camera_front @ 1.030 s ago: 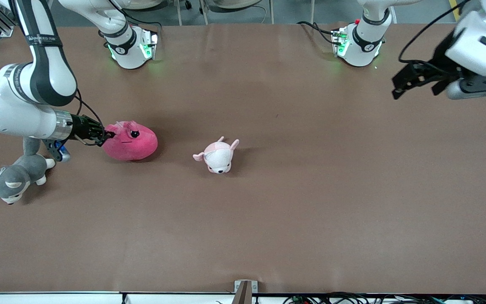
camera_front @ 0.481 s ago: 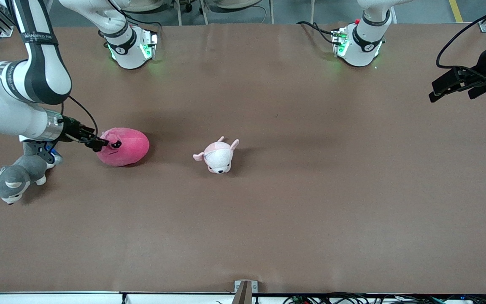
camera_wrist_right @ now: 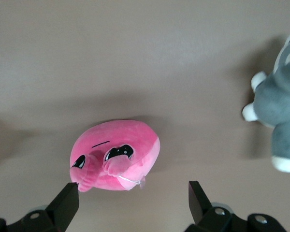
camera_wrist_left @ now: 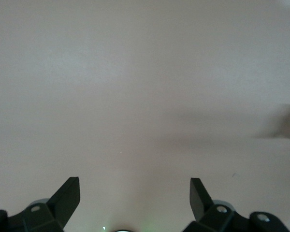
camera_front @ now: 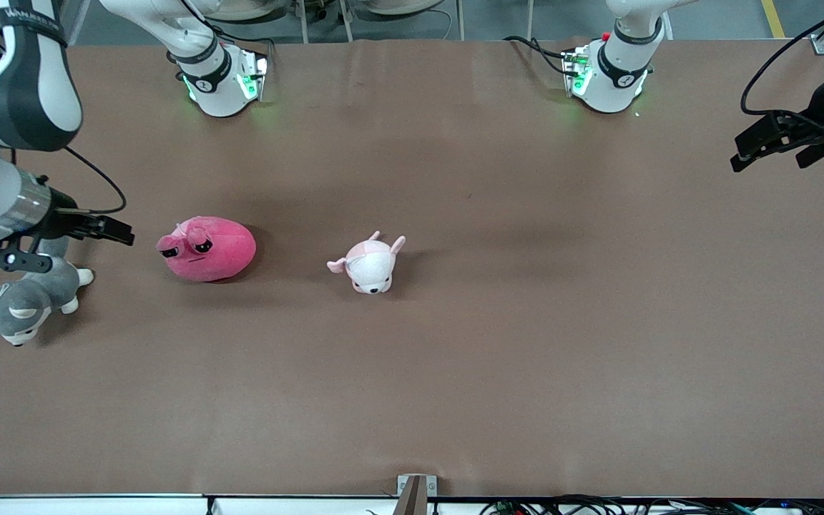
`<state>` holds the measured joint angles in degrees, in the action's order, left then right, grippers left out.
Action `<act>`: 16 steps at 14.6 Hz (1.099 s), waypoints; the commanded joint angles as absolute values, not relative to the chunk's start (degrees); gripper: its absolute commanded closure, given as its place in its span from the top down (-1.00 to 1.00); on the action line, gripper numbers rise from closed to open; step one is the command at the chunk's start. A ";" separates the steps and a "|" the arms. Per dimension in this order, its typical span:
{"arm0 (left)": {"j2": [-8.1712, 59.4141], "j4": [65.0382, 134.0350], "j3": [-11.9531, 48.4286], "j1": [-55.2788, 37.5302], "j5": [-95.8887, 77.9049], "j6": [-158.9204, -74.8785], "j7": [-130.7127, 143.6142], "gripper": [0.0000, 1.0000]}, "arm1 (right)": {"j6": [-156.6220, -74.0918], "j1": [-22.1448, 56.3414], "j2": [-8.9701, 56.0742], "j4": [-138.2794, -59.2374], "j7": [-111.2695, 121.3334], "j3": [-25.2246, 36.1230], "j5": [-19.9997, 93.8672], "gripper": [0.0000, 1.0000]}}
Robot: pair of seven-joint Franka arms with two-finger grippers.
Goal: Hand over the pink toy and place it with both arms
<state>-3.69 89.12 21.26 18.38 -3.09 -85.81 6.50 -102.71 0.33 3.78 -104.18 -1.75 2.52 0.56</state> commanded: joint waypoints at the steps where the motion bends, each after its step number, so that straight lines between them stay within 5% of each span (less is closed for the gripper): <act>1: -4.05 89.57 21.62 19.25 -3.69 -86.92 5.36 1.00 | -97.41 -0.70 3.60 -98.20 2.37 1.93 -2.28 1.00; 9: -1.41 85.25 21.62 19.25 -3.60 -86.04 5.63 1.00 | -93.52 -2.20 4.83 -87.72 2.55 1.93 -2.29 1.00; 16: -1.32 85.08 21.62 19.25 -3.60 -86.04 5.62 1.00 | -83.94 -2.02 2.21 -88.15 1.32 1.85 -1.32 1.00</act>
